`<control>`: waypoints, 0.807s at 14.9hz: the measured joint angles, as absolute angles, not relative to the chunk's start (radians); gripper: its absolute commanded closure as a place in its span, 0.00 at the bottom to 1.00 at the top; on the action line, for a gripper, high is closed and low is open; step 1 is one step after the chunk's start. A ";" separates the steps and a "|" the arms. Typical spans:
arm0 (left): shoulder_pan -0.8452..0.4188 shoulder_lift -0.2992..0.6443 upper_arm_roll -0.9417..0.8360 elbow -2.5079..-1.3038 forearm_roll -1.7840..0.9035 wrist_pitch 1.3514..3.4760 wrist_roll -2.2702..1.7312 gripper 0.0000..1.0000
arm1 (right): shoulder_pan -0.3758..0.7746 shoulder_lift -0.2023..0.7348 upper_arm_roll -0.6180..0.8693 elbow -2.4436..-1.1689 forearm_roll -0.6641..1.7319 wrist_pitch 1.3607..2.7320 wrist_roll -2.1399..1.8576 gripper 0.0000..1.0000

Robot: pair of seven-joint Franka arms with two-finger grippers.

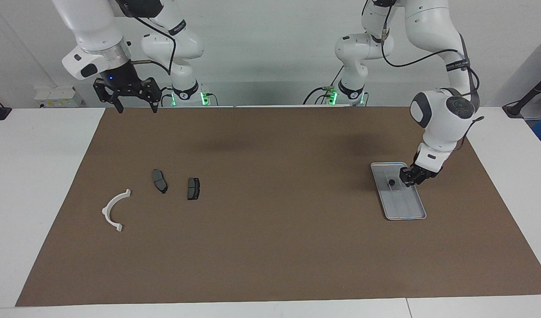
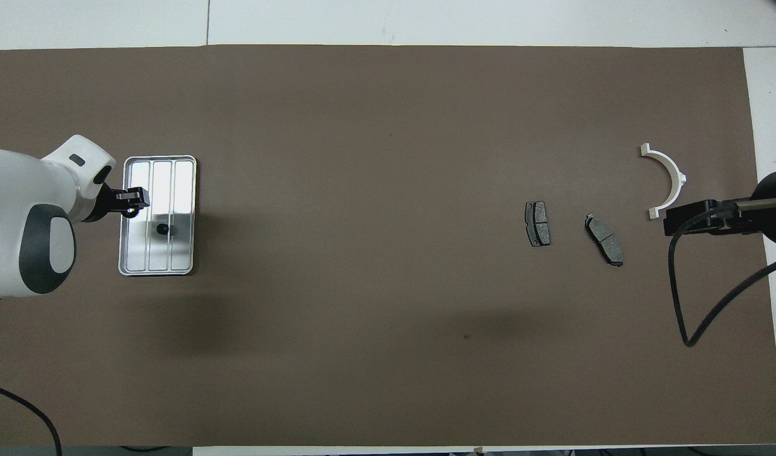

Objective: Pick bearing gear from pile to tray
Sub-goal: 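Lower the ring into the tray and open the left gripper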

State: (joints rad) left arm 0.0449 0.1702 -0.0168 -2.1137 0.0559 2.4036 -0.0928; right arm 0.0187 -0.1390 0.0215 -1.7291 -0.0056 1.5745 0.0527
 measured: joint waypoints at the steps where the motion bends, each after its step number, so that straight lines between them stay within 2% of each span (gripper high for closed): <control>1: 0.042 0.174 -0.020 -2.125 0.056 2.423 -0.101 1.00 | 0.019 -0.139 0.022 -1.729 -0.006 1.575 0.053 0.00; 12: 0.030 0.234 -0.025 -2.132 0.056 2.547 -0.140 1.00 | 0.019 -0.139 0.024 -1.729 -0.006 1.575 0.053 0.00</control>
State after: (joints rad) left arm 0.0298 0.2343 -0.0248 -2.1324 0.0559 2.5475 -0.1397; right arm 0.0188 -0.1390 0.0242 -1.7288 -0.0056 1.5745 0.0527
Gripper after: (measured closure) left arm 0.599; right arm 0.000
